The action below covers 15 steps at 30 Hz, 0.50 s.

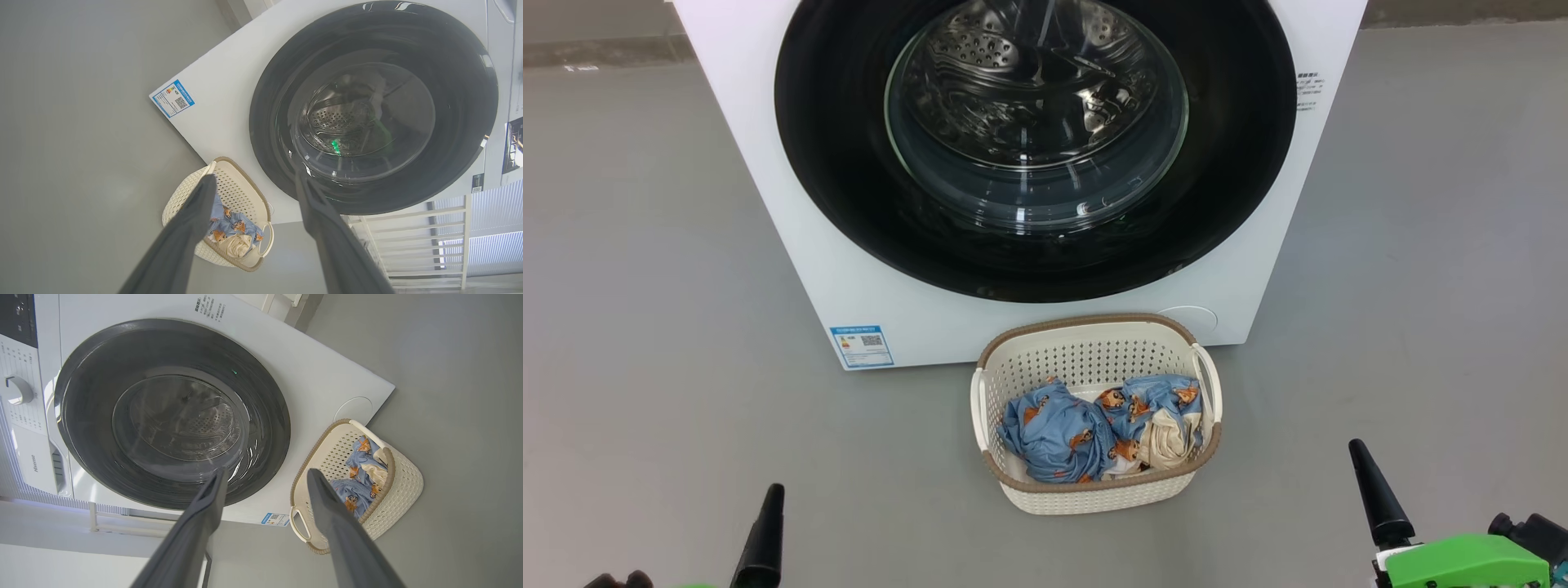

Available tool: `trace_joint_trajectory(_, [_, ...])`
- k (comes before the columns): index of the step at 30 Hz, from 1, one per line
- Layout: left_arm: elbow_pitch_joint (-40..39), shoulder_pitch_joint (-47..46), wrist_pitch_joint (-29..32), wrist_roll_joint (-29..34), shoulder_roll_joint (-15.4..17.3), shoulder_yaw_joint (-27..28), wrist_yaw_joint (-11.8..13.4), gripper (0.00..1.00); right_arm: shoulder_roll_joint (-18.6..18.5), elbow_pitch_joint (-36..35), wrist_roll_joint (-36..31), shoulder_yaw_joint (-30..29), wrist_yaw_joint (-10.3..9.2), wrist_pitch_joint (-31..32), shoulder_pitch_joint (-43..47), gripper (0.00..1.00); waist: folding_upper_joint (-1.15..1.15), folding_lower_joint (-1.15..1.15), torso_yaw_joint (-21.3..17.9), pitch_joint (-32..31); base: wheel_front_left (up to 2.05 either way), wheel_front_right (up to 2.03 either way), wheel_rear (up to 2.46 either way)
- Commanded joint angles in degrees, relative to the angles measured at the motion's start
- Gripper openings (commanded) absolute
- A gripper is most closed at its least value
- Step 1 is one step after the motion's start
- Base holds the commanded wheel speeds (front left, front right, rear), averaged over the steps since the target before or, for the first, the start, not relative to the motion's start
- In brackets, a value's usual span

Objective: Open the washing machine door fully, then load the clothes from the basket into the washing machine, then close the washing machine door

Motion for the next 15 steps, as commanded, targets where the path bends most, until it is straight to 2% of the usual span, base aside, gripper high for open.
trace_joint_trajectory(1, [-1.79,-1.92,-0.75,1.91,1.41,0.56,-0.09,1.00,-0.87,-1.22,-1.92,0.73,0.03,-0.69,-2.61,1.00,0.00,0.00,0.01,-0.01,0.00,0.00,0.00])
trace_joint_trajectory(15, [-1.84,-1.71,-3.11,14.44,1.74,-0.09,-0.12,1.00,-1.79,0.12,-13.36,2.52,0.04,-3.03,-3.53,1.00,0.00,0.00,-0.03,-0.28,0.00,0.00,0.00])
